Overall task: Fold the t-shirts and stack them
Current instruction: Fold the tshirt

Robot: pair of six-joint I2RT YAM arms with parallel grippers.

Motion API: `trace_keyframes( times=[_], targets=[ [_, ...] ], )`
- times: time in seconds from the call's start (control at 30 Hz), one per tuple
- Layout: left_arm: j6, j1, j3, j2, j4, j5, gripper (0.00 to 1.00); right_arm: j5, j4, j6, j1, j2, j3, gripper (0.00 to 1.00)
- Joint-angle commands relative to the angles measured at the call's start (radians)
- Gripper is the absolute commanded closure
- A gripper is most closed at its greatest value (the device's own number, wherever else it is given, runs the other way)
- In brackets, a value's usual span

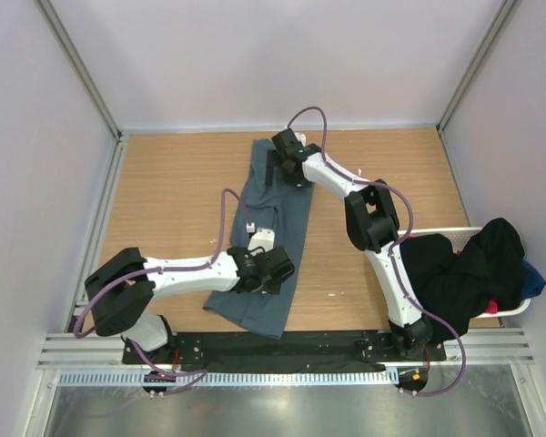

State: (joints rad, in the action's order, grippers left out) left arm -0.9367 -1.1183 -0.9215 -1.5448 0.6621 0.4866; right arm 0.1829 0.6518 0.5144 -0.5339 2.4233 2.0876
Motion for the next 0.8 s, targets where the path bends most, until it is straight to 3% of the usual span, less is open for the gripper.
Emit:
trace_keyframes(
  times=[0.0, 0.17, 0.3, 0.4, 0.6, 0.77],
  targets=[
    [-0.121, -0.002, 0.047, -0.031, -0.032, -0.054, 0.04, -0.017, -0.029, 0.015, -0.003, 0.031, 0.025, 0.00],
    [-0.400, -0.006, 0.101, -0.081, -0.027, -0.158, 0.04, -0.033, -0.001, 0.000, 0.000, 0.167, 0.174, 0.00],
    [-0.589, -0.047, 0.095, -0.063, 0.109, -0.152, 0.04, -0.017, 0.006, -0.019, 0.000, 0.232, 0.265, 0.00],
    [-0.686, -0.099, 0.102, -0.025, 0.116, -0.148, 0.04, -0.014, -0.027, -0.020, 0.000, 0.241, 0.272, 0.00],
    [-0.654, -0.110, 0.037, -0.080, 0.120, -0.118, 0.04, -0.063, -0.043, -0.016, 0.000, 0.260, 0.304, 0.00],
    [-0.524, -0.110, -0.037, -0.130, 0.120, -0.074, 0.02, -0.089, -0.052, -0.024, -0.005, 0.244, 0.338, 0.00]
  ],
)
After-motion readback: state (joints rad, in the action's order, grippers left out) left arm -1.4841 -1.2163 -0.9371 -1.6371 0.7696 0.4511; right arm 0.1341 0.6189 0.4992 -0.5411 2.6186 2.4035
